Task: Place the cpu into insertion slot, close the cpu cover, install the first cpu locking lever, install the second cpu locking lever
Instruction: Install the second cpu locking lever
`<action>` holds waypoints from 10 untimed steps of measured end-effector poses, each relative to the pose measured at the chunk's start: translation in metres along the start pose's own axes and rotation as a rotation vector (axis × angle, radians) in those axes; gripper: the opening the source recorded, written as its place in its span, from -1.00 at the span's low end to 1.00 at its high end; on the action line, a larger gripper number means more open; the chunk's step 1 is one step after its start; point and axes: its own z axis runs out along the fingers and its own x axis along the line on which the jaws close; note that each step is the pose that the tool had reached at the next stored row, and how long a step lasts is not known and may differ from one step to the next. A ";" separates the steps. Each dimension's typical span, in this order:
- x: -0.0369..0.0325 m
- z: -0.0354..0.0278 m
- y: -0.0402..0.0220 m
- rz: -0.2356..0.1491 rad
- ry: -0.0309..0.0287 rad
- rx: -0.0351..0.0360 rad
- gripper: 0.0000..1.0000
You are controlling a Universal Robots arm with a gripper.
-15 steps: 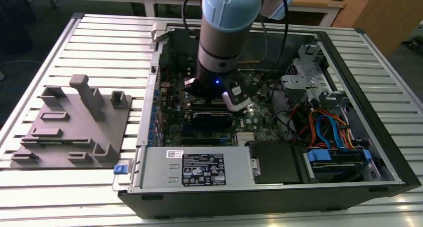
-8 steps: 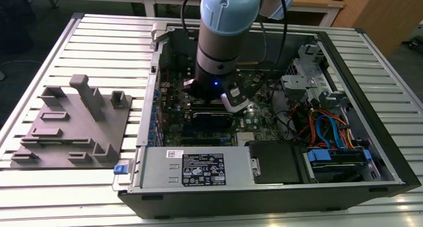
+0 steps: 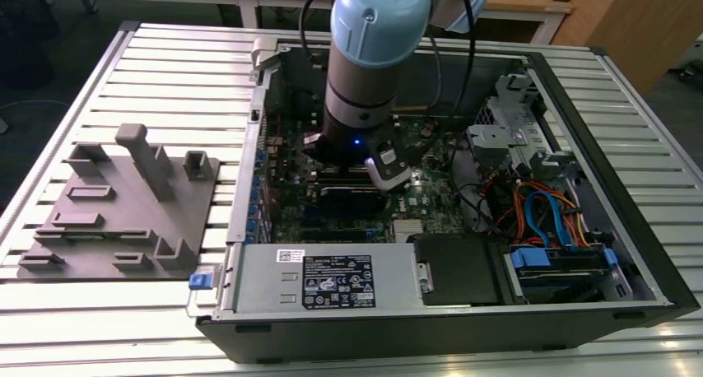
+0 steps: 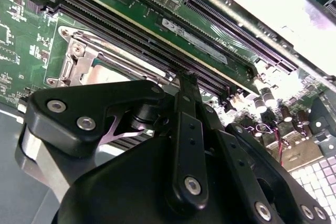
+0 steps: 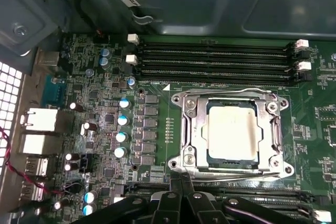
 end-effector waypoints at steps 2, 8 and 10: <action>0.0005 0.0008 -0.0003 0.000 0.0000 -0.0061 -0.80; 0.0016 0.0030 -0.0007 -0.001 -0.0006 -0.0293 -0.80; 0.0016 0.0036 -0.0008 -0.001 -0.0006 -0.0343 -0.80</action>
